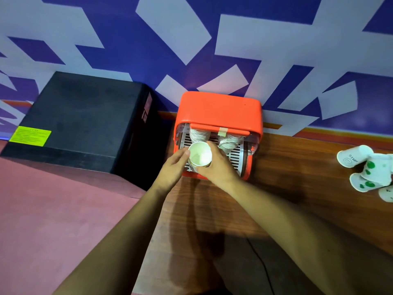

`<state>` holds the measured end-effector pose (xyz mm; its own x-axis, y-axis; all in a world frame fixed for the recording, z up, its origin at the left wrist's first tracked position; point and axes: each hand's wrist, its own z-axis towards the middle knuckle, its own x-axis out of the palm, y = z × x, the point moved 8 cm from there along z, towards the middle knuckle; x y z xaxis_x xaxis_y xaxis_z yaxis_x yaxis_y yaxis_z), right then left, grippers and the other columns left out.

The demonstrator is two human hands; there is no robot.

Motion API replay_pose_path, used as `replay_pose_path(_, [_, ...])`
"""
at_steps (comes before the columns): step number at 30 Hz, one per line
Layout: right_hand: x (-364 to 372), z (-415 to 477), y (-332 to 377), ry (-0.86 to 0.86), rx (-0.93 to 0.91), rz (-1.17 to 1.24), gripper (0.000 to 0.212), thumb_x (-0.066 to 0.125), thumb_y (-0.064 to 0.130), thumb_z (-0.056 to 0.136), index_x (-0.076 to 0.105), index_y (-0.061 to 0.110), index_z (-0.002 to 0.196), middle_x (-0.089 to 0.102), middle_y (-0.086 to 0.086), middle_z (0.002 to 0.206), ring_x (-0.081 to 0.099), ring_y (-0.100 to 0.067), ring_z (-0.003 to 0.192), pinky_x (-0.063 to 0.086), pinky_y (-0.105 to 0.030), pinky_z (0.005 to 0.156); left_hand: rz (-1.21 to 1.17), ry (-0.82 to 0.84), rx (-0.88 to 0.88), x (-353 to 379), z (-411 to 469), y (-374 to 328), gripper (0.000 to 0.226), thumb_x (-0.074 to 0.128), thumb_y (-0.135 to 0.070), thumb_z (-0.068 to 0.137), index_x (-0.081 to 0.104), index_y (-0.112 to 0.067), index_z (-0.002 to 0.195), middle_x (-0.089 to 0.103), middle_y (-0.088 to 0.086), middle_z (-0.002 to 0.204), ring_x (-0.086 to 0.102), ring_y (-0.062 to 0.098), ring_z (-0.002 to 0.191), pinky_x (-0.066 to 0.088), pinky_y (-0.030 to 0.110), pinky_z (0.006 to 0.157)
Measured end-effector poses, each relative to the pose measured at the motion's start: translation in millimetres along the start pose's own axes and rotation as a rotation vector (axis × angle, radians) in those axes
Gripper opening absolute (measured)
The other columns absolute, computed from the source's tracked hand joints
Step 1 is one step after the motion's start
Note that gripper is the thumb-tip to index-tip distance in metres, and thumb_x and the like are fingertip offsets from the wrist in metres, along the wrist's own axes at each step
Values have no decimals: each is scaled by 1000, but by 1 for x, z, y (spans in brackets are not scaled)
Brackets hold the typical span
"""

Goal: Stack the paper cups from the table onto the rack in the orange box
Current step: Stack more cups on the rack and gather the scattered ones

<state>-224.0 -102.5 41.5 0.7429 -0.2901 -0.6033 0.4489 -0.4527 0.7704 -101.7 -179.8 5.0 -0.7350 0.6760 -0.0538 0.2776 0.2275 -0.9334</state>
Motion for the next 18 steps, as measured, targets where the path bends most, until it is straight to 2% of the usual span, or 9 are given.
replay_pose_path(2, [5,2,-6,79,30,24,85,81,30,77,35,18,147,53,-4,136,52,-17,119,39,-20,86,44,1,21,-1,3,2,27,50,-32,105,65,-29,127,70,-7,123,65,11,116,52,39,104])
replay_pose_path(5, [7,2,-11,112,71,45,92,79,37,78,26,24,153,52,0,141,51,-17,124,43,-29,99,89,0,44,-3,6,4,33,50,-34,105,62,-27,134,69,-9,125,65,5,114,54,26,94])
replay_pose_path(8, [6,2,-10,80,78,92,82,80,32,79,35,27,148,59,5,122,56,-14,110,47,-29,91,109,-20,61,-4,9,4,33,50,-35,105,61,-28,135,68,-10,127,63,5,117,51,21,94])
replay_pose_path(10, [5,2,-10,52,64,119,74,80,26,79,42,26,143,58,10,110,57,-12,100,46,-19,82,117,-33,63,-4,10,4,34,49,-34,105,60,-27,137,68,-8,128,64,7,117,52,23,96])
replay_pose_path(13, [5,2,-13,45,50,112,71,79,21,81,44,22,141,53,16,104,52,-7,92,37,0,70,151,-52,47,-5,10,7,36,48,-37,105,58,-29,138,67,-9,128,63,7,118,53,27,98])
replay_pose_path(16, [4,2,-20,74,66,100,75,81,23,78,42,17,142,52,18,109,51,-6,107,34,-2,75,185,-90,3,-5,4,6,40,47,-40,105,53,-26,142,63,-8,134,59,7,122,48,20,97])
replay_pose_path(18, [0,-3,-26,97,83,55,83,82,33,77,37,13,144,53,3,131,49,-14,124,37,-17,92,190,-138,-27,-6,-4,3,42,49,-34,104,49,-19,143,59,-4,137,56,11,124,42,11,89])
